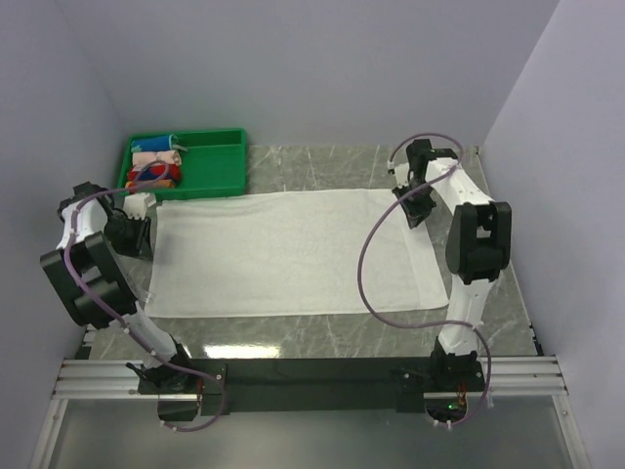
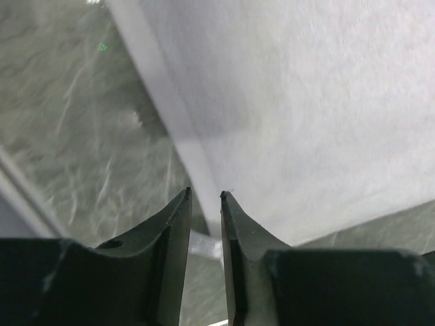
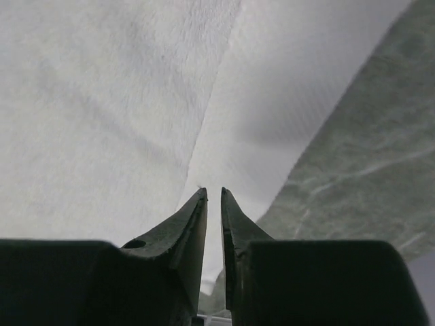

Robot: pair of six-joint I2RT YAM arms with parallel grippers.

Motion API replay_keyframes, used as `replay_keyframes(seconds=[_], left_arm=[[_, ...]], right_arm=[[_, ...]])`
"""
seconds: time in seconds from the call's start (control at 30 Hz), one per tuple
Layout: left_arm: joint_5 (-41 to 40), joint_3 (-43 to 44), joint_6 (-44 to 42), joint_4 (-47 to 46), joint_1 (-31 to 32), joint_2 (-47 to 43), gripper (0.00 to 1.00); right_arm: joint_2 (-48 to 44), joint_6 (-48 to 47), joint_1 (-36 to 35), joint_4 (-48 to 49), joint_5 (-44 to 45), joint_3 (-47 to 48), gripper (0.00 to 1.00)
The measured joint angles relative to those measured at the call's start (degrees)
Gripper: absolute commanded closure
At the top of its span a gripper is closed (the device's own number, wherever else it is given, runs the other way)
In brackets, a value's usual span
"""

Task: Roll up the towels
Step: Flatten the towel

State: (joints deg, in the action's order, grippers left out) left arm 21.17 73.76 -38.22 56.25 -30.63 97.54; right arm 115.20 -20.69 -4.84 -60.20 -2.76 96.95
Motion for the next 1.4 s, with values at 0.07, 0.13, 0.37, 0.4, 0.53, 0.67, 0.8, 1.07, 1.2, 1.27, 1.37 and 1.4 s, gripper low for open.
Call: replay_keyframes(seconds=[0.07,0.13,0.37,0.4,0.53,0.67,0.8,1.07,1.2,1.27,1.37,1.4], left_arm=[[-0.24,-0.02,1.64,-1.99,1.62,2.64,0.72],[-0.59,-0.11,3.15,-3.91,3.19,4.59,0.72],[-3.04,-5.53,4.83,-8.44,5.64,5.84,0.75],[-3.69,-7.08,4.74,-8.92,5.55,5.79,0.76],[-5.68,-11.72,3.67,-9.64,5.07,2.69,0.78],[-6.93,-14.69,2.05,-8.90,4.66,0.35,0.79],[-7.23,-15.56,0.28,-6.38,4.26,-0.76,0.76],[2.97,5.66,5.33,0.76,2.32,2.51,0.51],[8.63,12.33,13.35,-9.97,1.90,2.23,0.45],[9.81,12.41,16.26,-13.40,1.90,2.38,0.43],[11.13,12.41,20.96,-18.40,1.95,3.58,0.38],[11.30,12.41,22.38,-20.13,1.95,4.24,0.36]], right_arm=[[3.80,0.09,0.00,0.57,0.04,0.31,0.80],[7.04,0.24,0.00,0.61,0.15,0.15,0.81],[7.26,-0.04,-0.04,2.99,1.22,-4.37,0.82],[6.51,-0.24,-0.04,3.56,1.33,-5.60,0.82],[2.99,-1.20,-0.04,4.81,1.68,-11.34,0.82],[-0.83,-2.36,-0.04,5.53,1.68,-17.40,0.81],[-2.49,-3.52,-0.04,4.15,1.11,-20.06,0.79],[-0.68,-2.34,2.25,-1.14,-5.25,-2.91,0.70],[1.81,0.83,5.35,1.01,-6.38,10.75,0.68],[3.78,2.12,6.45,2.27,-5.18,15.26,0.67],[7.04,3.10,7.37,3.89,-3.61,17.35,0.62],[8.59,3.32,7.41,4.09,-2.91,17.53,0.58]])
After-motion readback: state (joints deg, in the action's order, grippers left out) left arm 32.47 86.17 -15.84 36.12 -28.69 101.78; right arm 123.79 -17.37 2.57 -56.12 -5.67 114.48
